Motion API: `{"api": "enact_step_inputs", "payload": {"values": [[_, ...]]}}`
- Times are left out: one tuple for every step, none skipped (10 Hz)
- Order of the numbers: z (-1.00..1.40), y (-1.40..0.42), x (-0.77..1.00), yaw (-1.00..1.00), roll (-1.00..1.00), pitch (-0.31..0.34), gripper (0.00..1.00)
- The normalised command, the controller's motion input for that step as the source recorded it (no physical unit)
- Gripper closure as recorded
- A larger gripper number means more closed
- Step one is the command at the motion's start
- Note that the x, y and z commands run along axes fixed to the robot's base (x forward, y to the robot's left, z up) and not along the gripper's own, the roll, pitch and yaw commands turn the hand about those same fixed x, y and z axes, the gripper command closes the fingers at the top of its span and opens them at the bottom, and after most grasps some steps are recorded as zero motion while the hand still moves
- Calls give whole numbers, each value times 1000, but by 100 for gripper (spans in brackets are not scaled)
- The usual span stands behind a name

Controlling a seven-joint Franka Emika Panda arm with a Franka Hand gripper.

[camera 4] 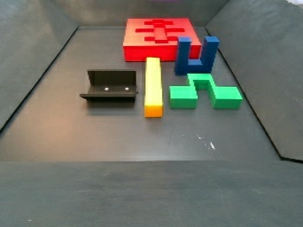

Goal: Pick up the purple object. Move up. Place the purple object on the fixture. Regrasp the purple object. Move to above the board. Insert the purple object.
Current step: Insert the purple object.

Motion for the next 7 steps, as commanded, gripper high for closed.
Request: {"api": "enact_step_inputs", "payload": {"values": [[-757, -229, 323, 14, 74, -49, 100], [-686, -246, 286, 0, 137, -13, 100], [-440, -177, 0, 0, 160, 0, 100], [-291, -129, 0, 17, 177, 0, 100], [-237, -77, 0, 63, 151, 0, 100], [-197, -23, -6, 43, 94, 0, 100], [-183, -3, 0, 43, 20, 0, 100]]}}
